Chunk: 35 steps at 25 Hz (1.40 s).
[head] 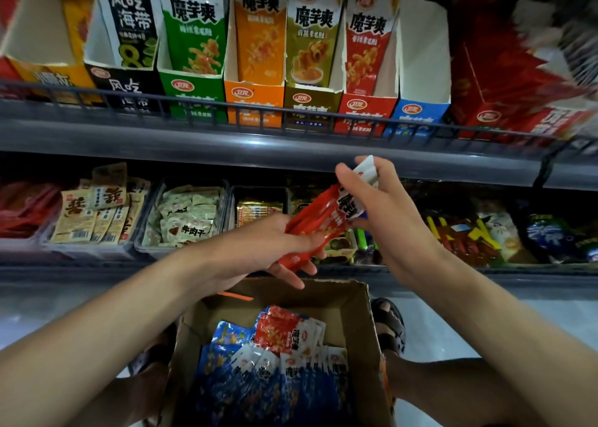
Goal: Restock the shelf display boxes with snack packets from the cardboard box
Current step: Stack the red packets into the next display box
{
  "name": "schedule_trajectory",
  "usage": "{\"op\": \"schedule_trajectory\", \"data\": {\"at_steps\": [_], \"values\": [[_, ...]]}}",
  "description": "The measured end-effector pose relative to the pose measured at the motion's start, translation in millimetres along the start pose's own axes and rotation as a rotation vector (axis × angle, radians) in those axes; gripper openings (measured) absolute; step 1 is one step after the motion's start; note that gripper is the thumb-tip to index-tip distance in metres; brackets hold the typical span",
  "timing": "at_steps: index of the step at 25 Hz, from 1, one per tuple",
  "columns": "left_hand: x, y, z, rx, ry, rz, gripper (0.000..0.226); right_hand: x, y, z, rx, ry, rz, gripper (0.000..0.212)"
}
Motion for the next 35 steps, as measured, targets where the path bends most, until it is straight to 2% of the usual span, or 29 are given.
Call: {"op": "schedule_trajectory", "data": {"at_steps": [4, 8, 11, 14, 17, 21, 26, 30, 33, 35], "values": [[-3.2, -1.7, 2.7, -0.077, 0.056, -0.099, 0.04, -4.6, -2.9, -12.2, -0.032, 0.133, 0.023, 0.022], [-2.2, -7.0, 0.6, -0.09, 0.084, -0.087, 0.052, -10.8, -11.3, -14.7, -0.091, 0.206, -0.005, 0.021], [2.7, -9.9, -2.0, -0.045, 0.067, 0.02, 0.039, -9.7, -10.4, -11.2, -0.012, 0.196, 0.053, 0.025], [7.6, -12.8, -4.0, 0.03, 0.059, 0.077, 0.026, -6.8, -10.8, -5.4, 0.028, 0.179, 0.035, 0.026], [9.4, -14.7, -4.1, 0.045, 0.043, 0.082, 0.026, -6.1, -12.3, -4.6, -0.018, 0.191, 0.028, 0.024], [7.5, -11.8, 2.9, -0.063, -0.001, 0.095, 0.032, -5.9, -8.1, -11.0, 0.023, 0.241, 0.095, 0.018], [12.6, -20.0, -0.8, 0.156, -0.018, 0.122, 0.03, -6.4, -13.3, -6.8, 0.016, 0.223, 0.154, 0.033], [16.5, -19.1, -0.7, 0.199, -0.047, 0.14, 0.016, -9.1, -15.6, -4.1, 0.008, 0.204, 0.17, 0.031], [17.0, -18.7, 1.4, 0.12, -0.022, 0.137, 0.019, -10.6, -14.0, -7.8, -0.017, 0.194, 0.128, 0.032], [17.3, -16.0, 3.3, 0.081, -0.026, 0.152, 0.021, -9.7, -9.6, -13.9, -0.052, 0.187, 0.037, 0.033]]}}
Point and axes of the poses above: each hand's wrist, its own x-axis towards the middle knuckle, its own y-axis out of the back of the hand, z = x × y, the point moved 3 cm from there along x, towards the middle knuckle, and after that the axes turned 8 degrees about -y, right-handed, at the moved point
